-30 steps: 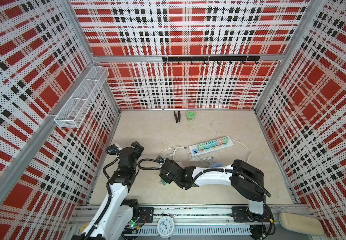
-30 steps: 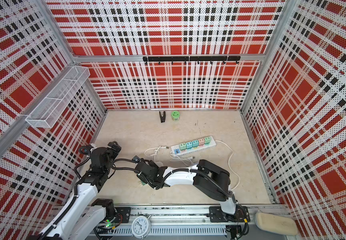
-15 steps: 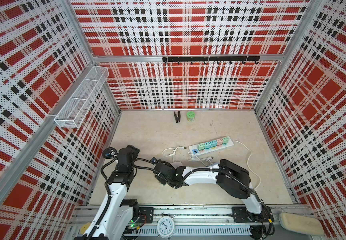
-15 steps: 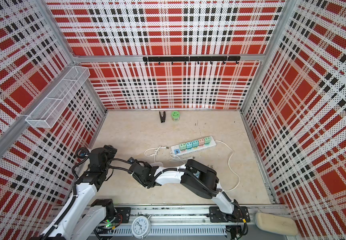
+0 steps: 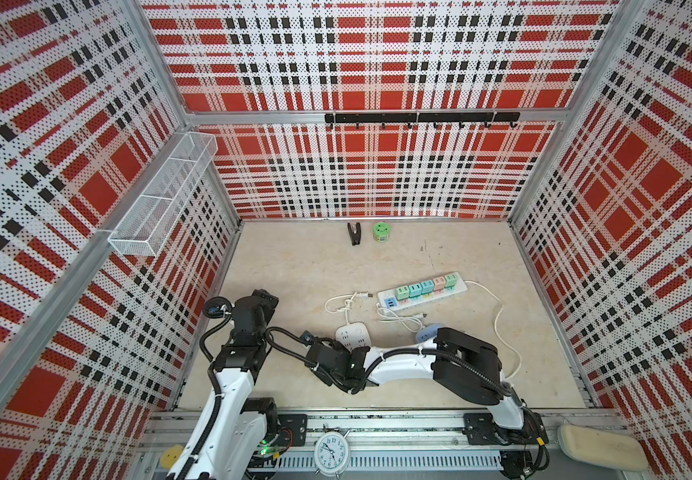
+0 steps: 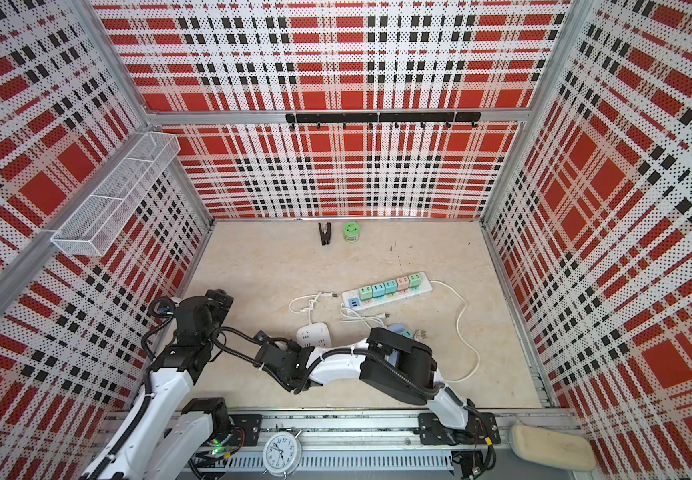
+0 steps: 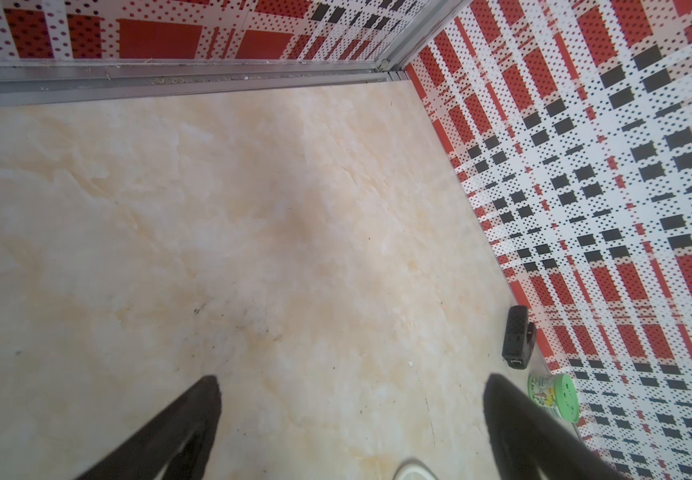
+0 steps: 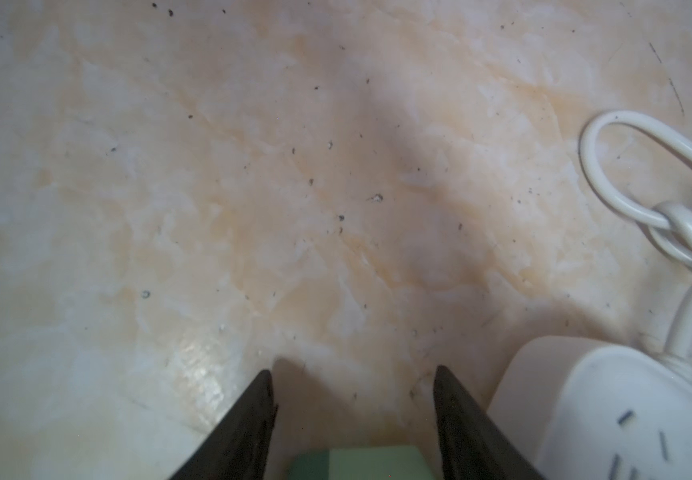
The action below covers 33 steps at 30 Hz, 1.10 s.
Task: Insert the plug
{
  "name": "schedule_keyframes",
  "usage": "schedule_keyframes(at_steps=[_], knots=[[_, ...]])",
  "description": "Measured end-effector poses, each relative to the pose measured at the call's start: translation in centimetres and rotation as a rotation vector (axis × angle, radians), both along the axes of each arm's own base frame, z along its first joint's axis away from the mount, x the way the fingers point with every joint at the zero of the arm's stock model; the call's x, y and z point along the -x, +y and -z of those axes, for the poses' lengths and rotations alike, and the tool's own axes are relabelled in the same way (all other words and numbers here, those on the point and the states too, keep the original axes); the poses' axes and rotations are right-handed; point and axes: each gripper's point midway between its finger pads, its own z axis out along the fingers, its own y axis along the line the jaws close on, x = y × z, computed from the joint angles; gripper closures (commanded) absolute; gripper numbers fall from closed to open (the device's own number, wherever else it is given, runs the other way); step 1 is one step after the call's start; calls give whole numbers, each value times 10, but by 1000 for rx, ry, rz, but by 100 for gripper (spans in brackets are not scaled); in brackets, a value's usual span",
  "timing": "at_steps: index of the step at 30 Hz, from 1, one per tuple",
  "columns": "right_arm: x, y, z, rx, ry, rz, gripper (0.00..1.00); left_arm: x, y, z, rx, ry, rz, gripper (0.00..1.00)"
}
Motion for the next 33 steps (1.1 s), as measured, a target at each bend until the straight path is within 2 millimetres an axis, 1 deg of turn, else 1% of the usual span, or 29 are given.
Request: schedule_keyframes(at_steps=[8, 14, 20, 24, 29, 33], knots=[[19, -33, -2, 65, -5, 28, 38, -2, -2, -1, 8, -10, 13, 1], [28, -49, -11, 76, -8, 53, 35, -4, -5, -1, 15, -16, 25, 0], [31, -65, -15, 52, 17, 107, 28, -4, -5, -2, 16, -21, 27, 0], [33, -69, -12, 31, 47, 149, 23, -4, -5, -2, 17, -22, 28, 1], [35, -80, -9, -7, 86, 210, 22, -4, -5, -2, 16, -24, 28, 1], [36, -88, -10, -31, 106, 255, 24, -4, -5, -3, 16, -28, 28, 1]])
